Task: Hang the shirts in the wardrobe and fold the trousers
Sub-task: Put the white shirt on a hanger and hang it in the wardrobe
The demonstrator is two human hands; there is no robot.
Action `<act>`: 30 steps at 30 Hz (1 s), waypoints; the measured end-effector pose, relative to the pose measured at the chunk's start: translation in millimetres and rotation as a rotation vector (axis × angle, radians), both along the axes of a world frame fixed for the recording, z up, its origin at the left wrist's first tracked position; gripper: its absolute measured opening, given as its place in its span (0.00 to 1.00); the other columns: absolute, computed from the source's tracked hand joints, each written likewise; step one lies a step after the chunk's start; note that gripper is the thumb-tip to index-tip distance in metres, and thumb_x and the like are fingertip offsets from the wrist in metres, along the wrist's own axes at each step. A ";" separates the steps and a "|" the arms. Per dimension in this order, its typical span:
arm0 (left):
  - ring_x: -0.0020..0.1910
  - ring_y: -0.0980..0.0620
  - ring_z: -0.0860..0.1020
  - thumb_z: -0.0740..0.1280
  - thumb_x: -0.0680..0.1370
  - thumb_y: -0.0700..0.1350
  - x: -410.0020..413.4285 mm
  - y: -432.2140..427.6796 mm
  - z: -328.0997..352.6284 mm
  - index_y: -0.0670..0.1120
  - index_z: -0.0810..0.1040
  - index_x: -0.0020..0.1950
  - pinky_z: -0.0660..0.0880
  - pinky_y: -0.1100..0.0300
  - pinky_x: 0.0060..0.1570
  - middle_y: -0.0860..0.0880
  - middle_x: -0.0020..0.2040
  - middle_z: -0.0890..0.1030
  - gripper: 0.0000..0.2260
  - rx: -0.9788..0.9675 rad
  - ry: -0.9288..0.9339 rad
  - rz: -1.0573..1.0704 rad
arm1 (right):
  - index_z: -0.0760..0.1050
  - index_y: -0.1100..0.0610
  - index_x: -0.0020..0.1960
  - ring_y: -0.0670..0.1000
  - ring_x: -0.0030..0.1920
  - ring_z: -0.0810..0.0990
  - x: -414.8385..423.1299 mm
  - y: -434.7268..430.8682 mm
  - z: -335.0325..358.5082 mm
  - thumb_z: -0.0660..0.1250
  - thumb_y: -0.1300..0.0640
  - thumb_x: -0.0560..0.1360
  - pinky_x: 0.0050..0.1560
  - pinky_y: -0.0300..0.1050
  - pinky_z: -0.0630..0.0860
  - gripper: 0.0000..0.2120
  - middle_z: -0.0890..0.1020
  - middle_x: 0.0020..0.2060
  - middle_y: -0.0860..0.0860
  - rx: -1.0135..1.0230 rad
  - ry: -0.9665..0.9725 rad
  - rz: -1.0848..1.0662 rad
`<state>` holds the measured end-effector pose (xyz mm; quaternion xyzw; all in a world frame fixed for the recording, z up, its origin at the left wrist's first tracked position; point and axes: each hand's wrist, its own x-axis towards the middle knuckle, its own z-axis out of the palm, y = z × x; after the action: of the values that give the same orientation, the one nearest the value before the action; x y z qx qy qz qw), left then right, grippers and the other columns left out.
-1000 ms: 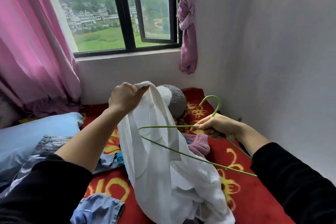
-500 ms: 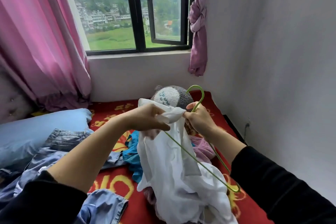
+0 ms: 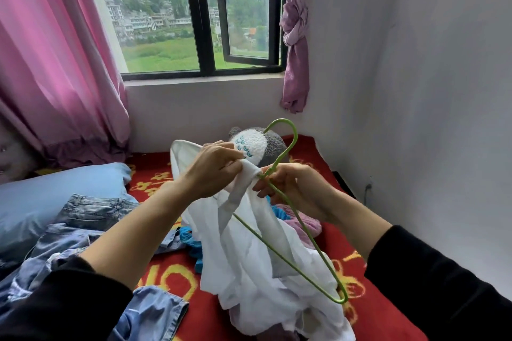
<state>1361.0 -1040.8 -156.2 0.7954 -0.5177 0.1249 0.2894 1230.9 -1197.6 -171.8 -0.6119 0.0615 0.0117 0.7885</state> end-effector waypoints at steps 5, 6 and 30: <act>0.33 0.49 0.67 0.58 0.68 0.48 -8.5 0.5 8.6 0.35 0.72 0.28 0.61 0.66 0.32 0.45 0.29 0.70 0.17 -0.114 0.104 -0.016 | 0.77 0.58 0.55 0.44 0.37 0.78 8.6 -13.9 -28.0 0.71 0.64 0.72 0.37 0.37 0.73 0.12 0.81 0.41 0.51 -0.521 0.083 0.070; 0.33 0.49 0.67 0.59 0.68 0.47 -10.1 -0.1 11.0 0.35 0.73 0.28 0.62 0.65 0.31 0.45 0.29 0.70 0.17 -0.118 0.119 -0.017 | 0.77 0.56 0.54 0.43 0.38 0.80 10.3 -8.8 -33.9 0.74 0.59 0.70 0.37 0.36 0.75 0.14 0.82 0.41 0.50 -0.622 0.078 0.126; 0.31 0.49 0.68 0.55 0.63 0.62 14.2 37.8 2.0 0.47 0.70 0.25 0.60 0.57 0.34 0.51 0.28 0.69 0.20 -0.047 0.034 0.311 | 0.70 0.57 0.26 0.46 0.25 0.67 13.3 -73.0 -52.3 0.58 0.48 0.69 0.30 0.45 0.62 0.17 0.68 0.21 0.46 -1.104 -0.014 -0.459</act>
<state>1375.2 -1002.9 -154.2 0.8609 -0.3805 0.1668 0.2936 1244.2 -1270.6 -224.1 -0.9024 0.1838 -0.1966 0.3365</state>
